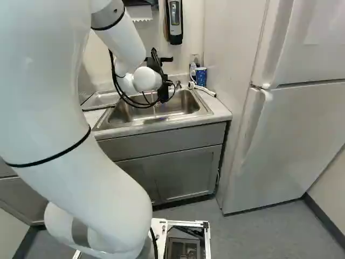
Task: Rinse the cup and place it in the tray
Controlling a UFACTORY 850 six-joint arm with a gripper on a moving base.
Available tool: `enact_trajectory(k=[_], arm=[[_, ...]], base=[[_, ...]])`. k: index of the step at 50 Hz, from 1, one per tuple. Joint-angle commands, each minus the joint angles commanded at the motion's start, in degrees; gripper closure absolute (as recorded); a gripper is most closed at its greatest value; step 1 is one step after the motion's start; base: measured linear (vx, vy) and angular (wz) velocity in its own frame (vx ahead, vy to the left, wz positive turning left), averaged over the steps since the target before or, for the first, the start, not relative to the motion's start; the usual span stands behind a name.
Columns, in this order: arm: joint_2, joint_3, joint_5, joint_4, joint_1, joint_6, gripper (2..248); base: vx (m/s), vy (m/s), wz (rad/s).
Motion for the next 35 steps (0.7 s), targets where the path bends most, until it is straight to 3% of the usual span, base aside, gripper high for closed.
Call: enact_trajectory(k=[21, 35], arm=[[-1.8, 0.8, 0.0, -0.1, 0.4, 0.0, 126], [-1.0, 1.6, 0.0, -0.4, 1.6, 0.0, 126]], base=[[0.000, 0.000, 0.000], [0.000, 0.000, 0.000]])
